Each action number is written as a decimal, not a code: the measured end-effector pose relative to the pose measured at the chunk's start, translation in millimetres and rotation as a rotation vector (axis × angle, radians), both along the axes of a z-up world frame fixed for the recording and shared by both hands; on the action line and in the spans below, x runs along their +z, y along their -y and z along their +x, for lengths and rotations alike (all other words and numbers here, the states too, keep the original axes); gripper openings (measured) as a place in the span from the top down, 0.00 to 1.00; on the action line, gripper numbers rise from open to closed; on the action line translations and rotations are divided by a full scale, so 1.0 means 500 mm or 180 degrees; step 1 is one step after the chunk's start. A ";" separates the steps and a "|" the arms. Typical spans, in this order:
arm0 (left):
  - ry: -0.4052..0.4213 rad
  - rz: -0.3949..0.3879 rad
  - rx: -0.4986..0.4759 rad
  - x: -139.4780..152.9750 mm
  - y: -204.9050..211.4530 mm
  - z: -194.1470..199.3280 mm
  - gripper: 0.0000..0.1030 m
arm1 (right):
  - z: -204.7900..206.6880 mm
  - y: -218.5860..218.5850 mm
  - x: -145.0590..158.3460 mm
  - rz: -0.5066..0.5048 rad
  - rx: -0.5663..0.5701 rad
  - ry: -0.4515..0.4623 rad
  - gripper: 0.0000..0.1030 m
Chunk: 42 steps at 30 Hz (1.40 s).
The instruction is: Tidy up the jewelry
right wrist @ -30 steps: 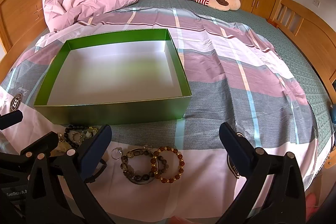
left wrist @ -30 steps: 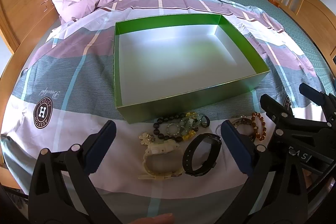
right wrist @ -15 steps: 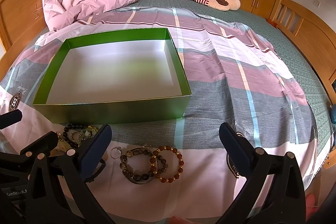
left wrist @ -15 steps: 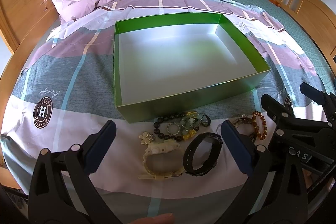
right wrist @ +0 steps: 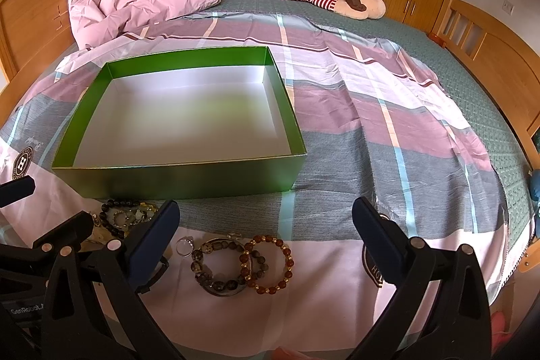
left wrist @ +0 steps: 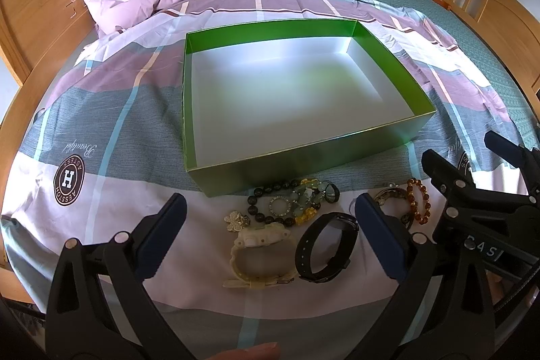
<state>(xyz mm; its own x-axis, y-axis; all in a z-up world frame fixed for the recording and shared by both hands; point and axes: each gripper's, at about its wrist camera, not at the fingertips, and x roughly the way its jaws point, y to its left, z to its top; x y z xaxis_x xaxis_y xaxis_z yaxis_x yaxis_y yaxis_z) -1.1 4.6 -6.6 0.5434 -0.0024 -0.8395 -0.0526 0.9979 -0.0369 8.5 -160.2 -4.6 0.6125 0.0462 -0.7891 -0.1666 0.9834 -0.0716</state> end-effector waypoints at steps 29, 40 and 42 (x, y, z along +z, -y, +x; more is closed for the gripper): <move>-0.0008 0.0007 -0.0001 0.001 0.001 0.001 0.04 | -0.004 -0.006 0.000 -0.0019 0.0001 0.0006 0.03; -0.0011 0.0010 0.0000 0.001 0.001 0.002 0.04 | -0.004 -0.004 0.002 -0.0021 0.0002 0.0002 0.03; -0.0010 0.0012 0.0000 0.001 0.001 0.002 0.04 | -0.004 -0.005 0.001 -0.0021 0.0003 0.0001 0.03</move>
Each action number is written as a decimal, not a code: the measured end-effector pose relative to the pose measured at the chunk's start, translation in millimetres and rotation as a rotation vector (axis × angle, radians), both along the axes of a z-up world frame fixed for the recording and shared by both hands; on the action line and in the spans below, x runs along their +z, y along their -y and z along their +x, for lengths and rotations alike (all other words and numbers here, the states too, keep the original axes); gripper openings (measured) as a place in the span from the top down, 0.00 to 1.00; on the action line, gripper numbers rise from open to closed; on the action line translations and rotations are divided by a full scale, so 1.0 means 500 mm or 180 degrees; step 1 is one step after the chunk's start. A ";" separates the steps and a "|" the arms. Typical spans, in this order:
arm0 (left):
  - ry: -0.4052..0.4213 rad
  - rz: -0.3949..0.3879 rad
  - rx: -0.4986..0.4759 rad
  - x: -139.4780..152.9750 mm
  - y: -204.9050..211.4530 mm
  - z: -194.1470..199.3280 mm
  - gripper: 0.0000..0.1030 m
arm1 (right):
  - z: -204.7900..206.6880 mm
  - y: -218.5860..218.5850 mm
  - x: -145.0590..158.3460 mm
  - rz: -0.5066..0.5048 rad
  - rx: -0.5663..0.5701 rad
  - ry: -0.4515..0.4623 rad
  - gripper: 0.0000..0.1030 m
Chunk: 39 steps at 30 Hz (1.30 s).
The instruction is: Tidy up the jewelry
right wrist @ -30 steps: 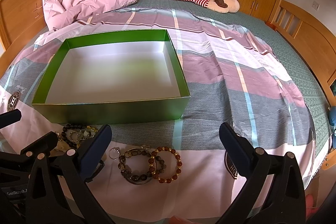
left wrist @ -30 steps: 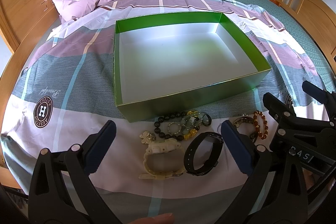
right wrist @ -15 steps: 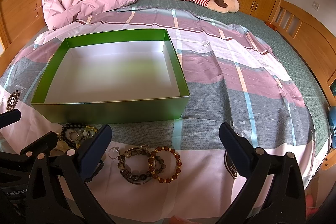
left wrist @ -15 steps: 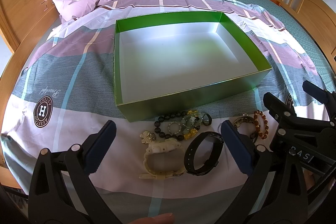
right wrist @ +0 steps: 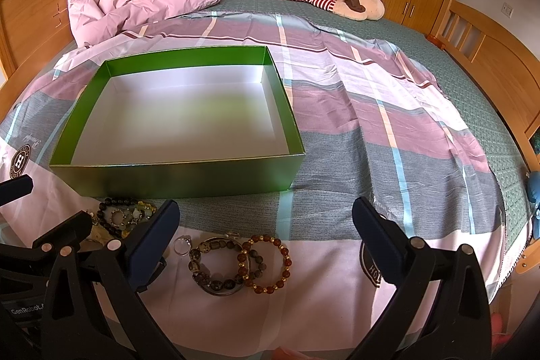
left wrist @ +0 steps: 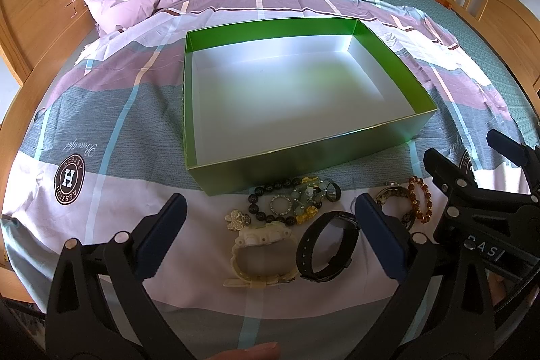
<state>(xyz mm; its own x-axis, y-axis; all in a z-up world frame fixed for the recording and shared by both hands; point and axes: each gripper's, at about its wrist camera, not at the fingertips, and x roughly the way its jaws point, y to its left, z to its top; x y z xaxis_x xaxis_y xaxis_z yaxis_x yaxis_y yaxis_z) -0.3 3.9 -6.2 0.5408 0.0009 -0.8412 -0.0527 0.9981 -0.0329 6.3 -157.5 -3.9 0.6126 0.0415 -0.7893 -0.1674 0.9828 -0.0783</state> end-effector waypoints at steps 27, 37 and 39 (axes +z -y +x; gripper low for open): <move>-0.0051 0.0107 0.0012 -0.016 -0.009 -0.008 0.04 | 0.010 0.011 -0.004 -0.0191 -0.0028 0.0022 0.03; -0.0303 0.0236 0.0129 -0.036 -0.034 0.011 0.04 | 0.027 0.054 -0.030 -0.0500 0.0001 -0.0267 0.04; -0.0360 0.0228 0.0131 -0.043 -0.033 0.013 0.07 | 0.028 0.047 -0.042 -0.0382 0.0097 -0.0427 0.08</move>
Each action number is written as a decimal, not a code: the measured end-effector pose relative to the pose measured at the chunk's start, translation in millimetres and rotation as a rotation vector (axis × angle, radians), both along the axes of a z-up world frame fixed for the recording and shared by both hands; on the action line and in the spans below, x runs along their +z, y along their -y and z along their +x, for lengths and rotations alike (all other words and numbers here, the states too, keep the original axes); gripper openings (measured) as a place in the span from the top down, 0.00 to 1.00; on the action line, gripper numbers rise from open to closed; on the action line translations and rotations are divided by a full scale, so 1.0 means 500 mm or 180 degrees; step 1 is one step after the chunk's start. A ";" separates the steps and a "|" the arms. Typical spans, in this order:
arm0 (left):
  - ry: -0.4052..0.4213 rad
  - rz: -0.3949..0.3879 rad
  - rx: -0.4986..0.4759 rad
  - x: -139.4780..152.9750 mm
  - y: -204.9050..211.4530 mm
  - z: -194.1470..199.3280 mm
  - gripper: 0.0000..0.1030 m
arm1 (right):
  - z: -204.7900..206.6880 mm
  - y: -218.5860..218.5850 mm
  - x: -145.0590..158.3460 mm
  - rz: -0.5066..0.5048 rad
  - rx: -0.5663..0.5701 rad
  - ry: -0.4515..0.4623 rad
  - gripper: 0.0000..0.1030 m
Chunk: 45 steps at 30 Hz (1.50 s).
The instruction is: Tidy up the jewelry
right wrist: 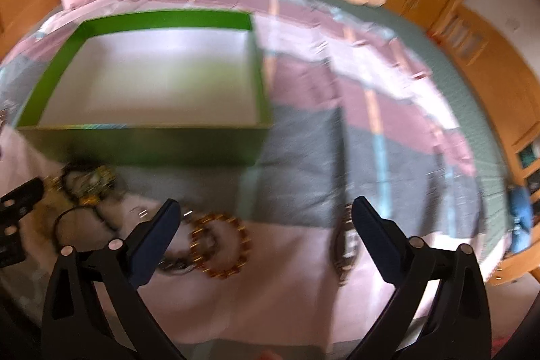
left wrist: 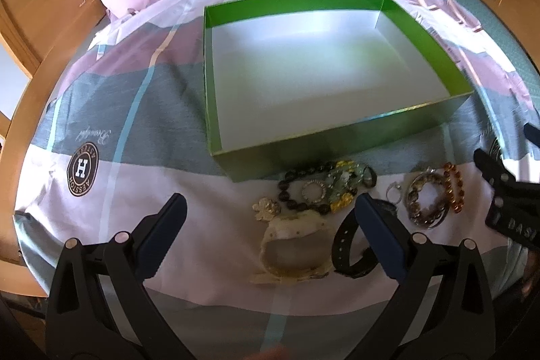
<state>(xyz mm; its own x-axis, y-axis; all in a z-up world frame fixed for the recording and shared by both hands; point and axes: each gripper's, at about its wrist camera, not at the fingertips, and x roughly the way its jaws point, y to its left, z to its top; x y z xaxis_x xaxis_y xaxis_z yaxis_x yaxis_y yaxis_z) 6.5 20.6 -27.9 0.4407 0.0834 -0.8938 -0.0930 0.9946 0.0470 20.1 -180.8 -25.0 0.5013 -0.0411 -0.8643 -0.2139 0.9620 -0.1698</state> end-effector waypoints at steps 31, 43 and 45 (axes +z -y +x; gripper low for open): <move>-0.0106 -0.0283 0.0067 -0.015 -0.006 0.005 0.21 | -0.042 -0.033 0.007 0.0247 0.0190 0.0001 1.00; -0.0060 -0.0087 -0.0531 -0.043 0.098 0.006 0.20 | -0.013 -0.017 -0.013 0.0244 0.0119 -0.0121 1.00; -0.0075 -0.0070 -0.0525 -0.052 0.097 0.009 0.22 | -0.014 -0.020 -0.015 0.0232 0.0133 -0.0131 1.00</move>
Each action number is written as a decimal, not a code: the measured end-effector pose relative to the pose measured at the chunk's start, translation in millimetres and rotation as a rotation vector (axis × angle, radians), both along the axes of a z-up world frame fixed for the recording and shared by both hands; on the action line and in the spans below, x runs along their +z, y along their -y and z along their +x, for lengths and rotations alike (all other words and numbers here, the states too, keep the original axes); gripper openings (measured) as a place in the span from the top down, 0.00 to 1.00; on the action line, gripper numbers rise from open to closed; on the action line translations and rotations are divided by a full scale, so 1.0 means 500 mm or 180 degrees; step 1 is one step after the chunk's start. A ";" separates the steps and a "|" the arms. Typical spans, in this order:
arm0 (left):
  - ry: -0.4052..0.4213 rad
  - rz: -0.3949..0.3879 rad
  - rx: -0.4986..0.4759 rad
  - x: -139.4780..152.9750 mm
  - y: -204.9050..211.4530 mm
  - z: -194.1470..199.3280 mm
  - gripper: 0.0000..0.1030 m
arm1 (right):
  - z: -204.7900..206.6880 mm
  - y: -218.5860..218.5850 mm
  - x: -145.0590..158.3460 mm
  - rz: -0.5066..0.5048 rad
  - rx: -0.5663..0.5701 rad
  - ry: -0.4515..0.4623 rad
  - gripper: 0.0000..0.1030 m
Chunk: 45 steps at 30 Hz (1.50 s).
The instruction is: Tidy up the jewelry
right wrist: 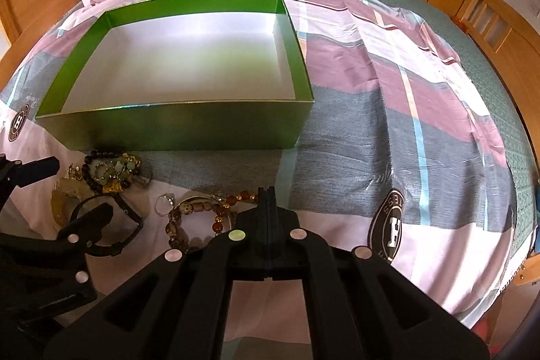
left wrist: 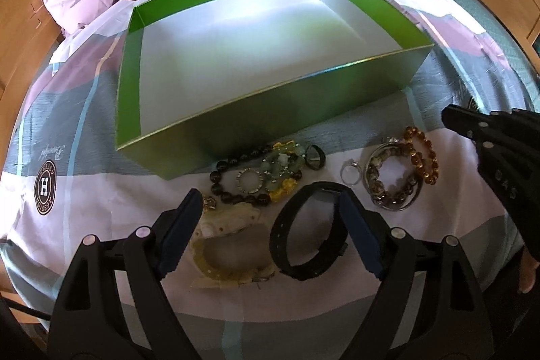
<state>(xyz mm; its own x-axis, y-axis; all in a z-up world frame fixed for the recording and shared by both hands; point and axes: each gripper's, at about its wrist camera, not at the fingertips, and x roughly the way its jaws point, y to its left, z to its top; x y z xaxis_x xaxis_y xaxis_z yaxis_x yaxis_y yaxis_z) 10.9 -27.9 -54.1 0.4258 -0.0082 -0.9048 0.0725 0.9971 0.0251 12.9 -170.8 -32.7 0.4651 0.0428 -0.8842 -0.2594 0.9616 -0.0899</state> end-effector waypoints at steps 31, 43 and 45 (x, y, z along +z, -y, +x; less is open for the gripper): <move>-0.0117 0.0007 0.0277 -0.016 -0.050 0.013 0.56 | -0.001 -0.009 -0.015 -0.0011 0.0007 -0.0103 0.99; -0.0101 -0.0057 0.0284 -0.003 -0.054 0.007 0.88 | -0.001 -0.008 -0.016 -0.0021 0.0000 -0.0106 0.99; -0.0042 0.0006 0.0277 0.007 -0.052 0.003 0.93 | 0.000 -0.007 -0.017 -0.0023 -0.0006 -0.0106 0.99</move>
<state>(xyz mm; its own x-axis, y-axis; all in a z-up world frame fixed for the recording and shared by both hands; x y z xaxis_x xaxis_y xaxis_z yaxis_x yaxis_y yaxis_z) 12.4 -1.9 -50.6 0.4128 0.0302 -0.9103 -0.0143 0.9995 0.0267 13.0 -167.2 -41.3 0.4354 0.0353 -0.8995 -0.2605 0.9614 -0.0883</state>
